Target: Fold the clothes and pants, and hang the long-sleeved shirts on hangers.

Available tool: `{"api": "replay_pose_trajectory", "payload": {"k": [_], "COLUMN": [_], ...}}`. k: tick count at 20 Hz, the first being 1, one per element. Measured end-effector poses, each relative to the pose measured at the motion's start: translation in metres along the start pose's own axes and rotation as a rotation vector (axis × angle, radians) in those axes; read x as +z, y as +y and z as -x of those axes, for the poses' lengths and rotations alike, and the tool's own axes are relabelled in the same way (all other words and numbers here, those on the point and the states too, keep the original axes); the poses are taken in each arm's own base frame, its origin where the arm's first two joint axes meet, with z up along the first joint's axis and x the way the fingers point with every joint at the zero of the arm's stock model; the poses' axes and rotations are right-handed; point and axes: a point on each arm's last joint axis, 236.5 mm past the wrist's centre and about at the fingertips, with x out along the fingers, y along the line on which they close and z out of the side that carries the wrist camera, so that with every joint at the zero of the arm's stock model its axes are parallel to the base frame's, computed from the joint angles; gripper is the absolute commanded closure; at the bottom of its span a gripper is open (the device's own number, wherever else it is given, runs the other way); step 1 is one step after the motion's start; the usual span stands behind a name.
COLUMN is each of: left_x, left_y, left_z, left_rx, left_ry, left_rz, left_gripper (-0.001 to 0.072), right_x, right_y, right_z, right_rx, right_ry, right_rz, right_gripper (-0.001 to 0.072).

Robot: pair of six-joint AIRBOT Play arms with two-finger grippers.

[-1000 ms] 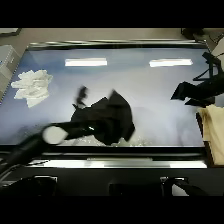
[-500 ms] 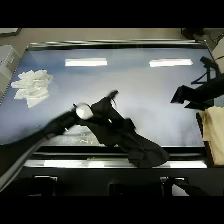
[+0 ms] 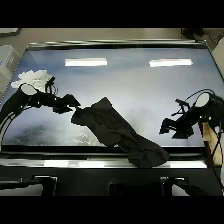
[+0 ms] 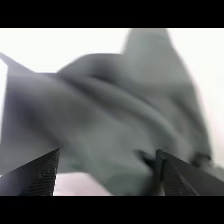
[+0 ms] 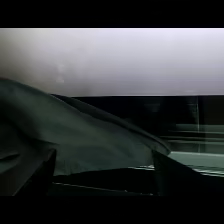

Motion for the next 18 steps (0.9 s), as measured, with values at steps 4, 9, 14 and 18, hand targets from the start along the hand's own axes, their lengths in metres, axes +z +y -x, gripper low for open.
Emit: {"api": "replay_pose_trajectory", "payload": {"k": [4, 9, 14, 18], "left_x": [0.013, 0.024, 0.026, 0.026], "left_y": [0.042, 0.037, 0.03, 0.025], "left_z": [-0.017, -0.052, -0.072, -0.072], "left_rx": [0.022, -0.052, -0.073, -0.082], "left_ry": [-0.031, -0.058, -0.072, -0.076], "left_rz": [0.112, 0.172, 0.178, 0.159], "left_gripper": [-0.0002, 0.0114, 0.0681, 0.0682], "right_x": [-0.007, -0.005, -0.02, -0.043], "right_y": [-0.005, -0.005, 0.012, 0.043], "right_z": [-0.019, -0.025, -0.036, -0.047], "right_rx": [0.0, 0.009, 0.095, 0.25], "right_ry": [0.025, 0.016, 0.072, 0.125], "right_rz": [-0.01, -0.008, -0.005, 0.026], "right_gripper": [0.0013, 0.0013, 0.0013, 0.0014]}}
